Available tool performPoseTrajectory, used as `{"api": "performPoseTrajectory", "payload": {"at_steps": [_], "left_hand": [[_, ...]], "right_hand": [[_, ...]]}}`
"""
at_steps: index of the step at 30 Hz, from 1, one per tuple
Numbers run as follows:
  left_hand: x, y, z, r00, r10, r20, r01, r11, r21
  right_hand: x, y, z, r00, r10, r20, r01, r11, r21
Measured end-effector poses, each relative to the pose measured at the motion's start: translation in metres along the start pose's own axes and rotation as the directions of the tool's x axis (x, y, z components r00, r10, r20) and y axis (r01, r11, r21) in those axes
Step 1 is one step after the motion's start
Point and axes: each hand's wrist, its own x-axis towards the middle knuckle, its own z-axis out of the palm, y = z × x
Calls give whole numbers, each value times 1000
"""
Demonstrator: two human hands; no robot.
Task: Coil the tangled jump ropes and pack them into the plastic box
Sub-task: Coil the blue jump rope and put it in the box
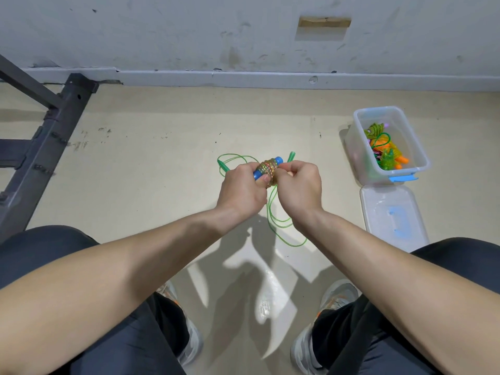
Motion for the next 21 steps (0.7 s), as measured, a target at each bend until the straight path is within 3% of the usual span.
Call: {"api": "performPoseTrajectory", "payload": {"at_steps": [7,13,18,21], "left_hand": [[5,3,-8,1000,-8,19,9,998,-58],[20,12,-40,999,16,41,1,923,-385],[13,11,-44,996,-24,-91,-25,867,-497],[14,12,-47,995,-37,-95,-15,869,-494]], "right_hand": [[-8,-7,-6,992,-39,116,39,999,2],[13,-22,-28,966,-12,260,-35,984,175],[-1,-22,-27,895,-21,446,-92,968,232],[0,-24,-31,838,22,546,-161,965,207]]}}
